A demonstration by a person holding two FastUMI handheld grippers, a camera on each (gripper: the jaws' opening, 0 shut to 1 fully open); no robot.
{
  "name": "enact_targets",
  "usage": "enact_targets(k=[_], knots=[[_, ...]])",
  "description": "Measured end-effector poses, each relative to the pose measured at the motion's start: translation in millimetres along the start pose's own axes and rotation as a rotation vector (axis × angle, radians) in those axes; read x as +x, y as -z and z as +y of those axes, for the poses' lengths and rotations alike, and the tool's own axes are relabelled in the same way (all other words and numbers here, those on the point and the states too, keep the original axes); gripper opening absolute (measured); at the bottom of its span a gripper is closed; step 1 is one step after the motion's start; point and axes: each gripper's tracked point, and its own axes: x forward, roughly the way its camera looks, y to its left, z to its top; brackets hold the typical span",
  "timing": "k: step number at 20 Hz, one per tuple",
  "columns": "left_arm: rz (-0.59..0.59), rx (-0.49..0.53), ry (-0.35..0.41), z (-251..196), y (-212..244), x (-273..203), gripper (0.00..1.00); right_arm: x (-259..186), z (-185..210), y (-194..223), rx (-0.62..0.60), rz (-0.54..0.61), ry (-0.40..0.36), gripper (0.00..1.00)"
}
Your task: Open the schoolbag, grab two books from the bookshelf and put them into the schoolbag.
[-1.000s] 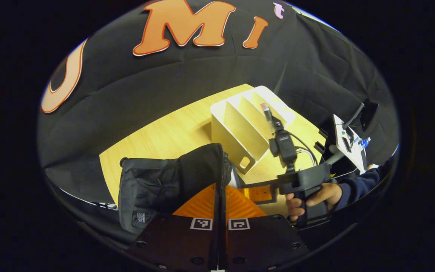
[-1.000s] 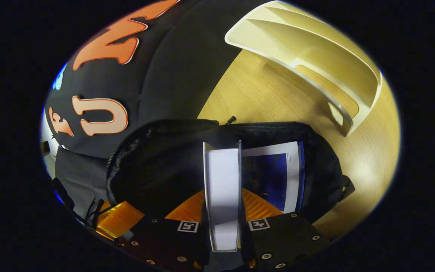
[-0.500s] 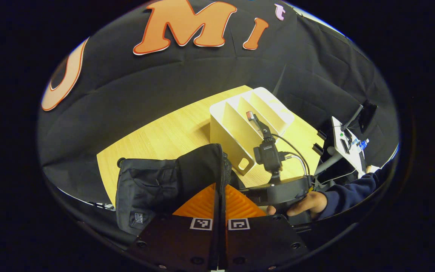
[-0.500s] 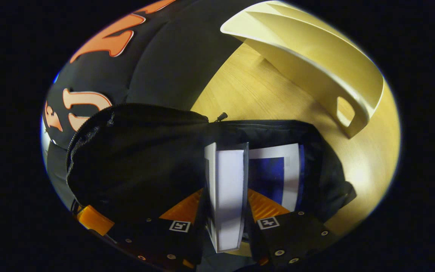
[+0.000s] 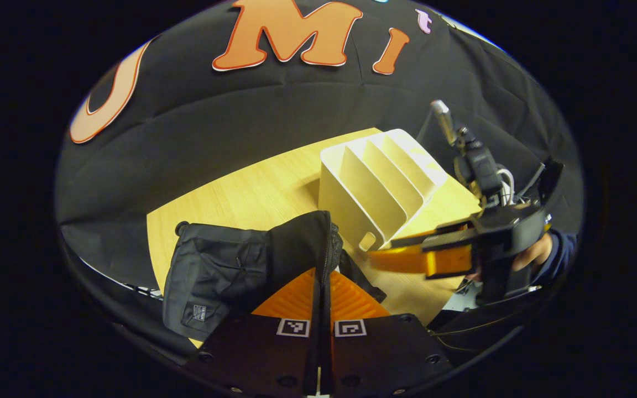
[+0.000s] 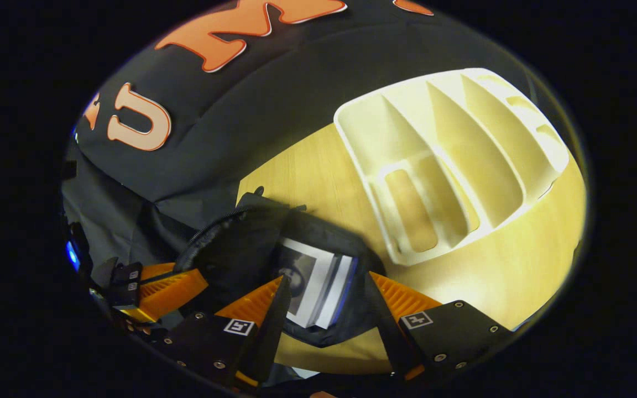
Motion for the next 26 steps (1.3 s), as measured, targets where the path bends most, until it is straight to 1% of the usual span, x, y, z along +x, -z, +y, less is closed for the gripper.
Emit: enact_targets(k=[1,3,4,5,6,7,8,9,10,12,14,15,18,20,22,24,26], knots=[[0.002,-0.002,-0.025,-2.4,5.8,2.9,0.04,-13.8,-10.6,-9.6,-0.017,-0.013,-0.003,0.81],[0.014,-0.055,-0.060,-12.5,12.0,10.2,0.08,-39.0,-38.9,-32.4,-0.060,-0.058,0.017,0.81],[0.009,-0.086,-0.077,-17.7,13.6,11.3,0.11,-51.0,-53.8,-45.5,-0.089,-0.085,0.030,0.83],[0.008,-0.112,-0.087,-23.4,16.3,12.0,0.12,-63.0,-67.6,-57.6,-0.115,-0.109,0.040,0.85],[0.011,-0.132,-0.108,-28.5,19.1,13.7,0.20,-74.3,-77.5,-68.2,-0.130,-0.131,0.041,0.88],[0.017,-0.146,-0.134,-32.8,21.6,15.5,0.23,-83.7,-84.2,-75.7,-0.131,-0.137,0.025,0.88],[0.020,-0.159,-0.157,-37.0,24.1,17.5,0.31,-92.0,-91.8,-81.1,-0.120,-0.134,0.008,0.88],[0.028,-0.178,-0.175,-41.3,28.1,19.2,0.34,-96.0,-103.3,-86.6,-0.111,-0.139,0.007,0.88],[0.030,-0.200,-0.185,-47.7,29.3,21.0,0.52,-97.6,-118.4,-93.4,-0.112,-0.146,0.019,0.88],[0.008,-0.239,-0.216,-60.5,31.1,21.7,0.74,-108.7,-137.5,-106.8,-0.151,-0.162,0.026,0.89],[-0.026,-0.269,-0.251,-78.4,17.1,20.9,0.83,-121.7,-144.7,-115.8,-0.209,-0.188,0.023,0.89],[-0.053,-0.280,-0.272,-87.2,7.8,21.4,0.83,-129.7,-147.0,-121.3,-0.239,-0.210,0.023,0.89],[-0.176,-0.293,-0.324,-117.6,-31.0,14.7,0.90,-155.0,-149.2,-138.7,-0.345,-0.309,0.043,0.89],[-0.284,-0.281,-0.365,-133.7,-62.8,6.9,0.95,-179.8,-144.2,-162.1,-0.433,-0.417,0.067,0.89],[-0.401,-0.274,-0.395,-147.5,-98.5,-3.3,0.95,-205.5,-135.4,-184.5,-0.493,-0.533,0.084,0.89],[-0.510,-0.259,-0.428,-158.1,-129.4,-20.6,0.95,-227.2,-125.1,-197.8,-0.512,-0.616,0.084,0.89],[-0.611,-0.230,-0.466,-162.9,-150.1,-41.8,0.95,-241.8,-115.2,-205.4,-0.507,-0.681,0.079,0.89]])
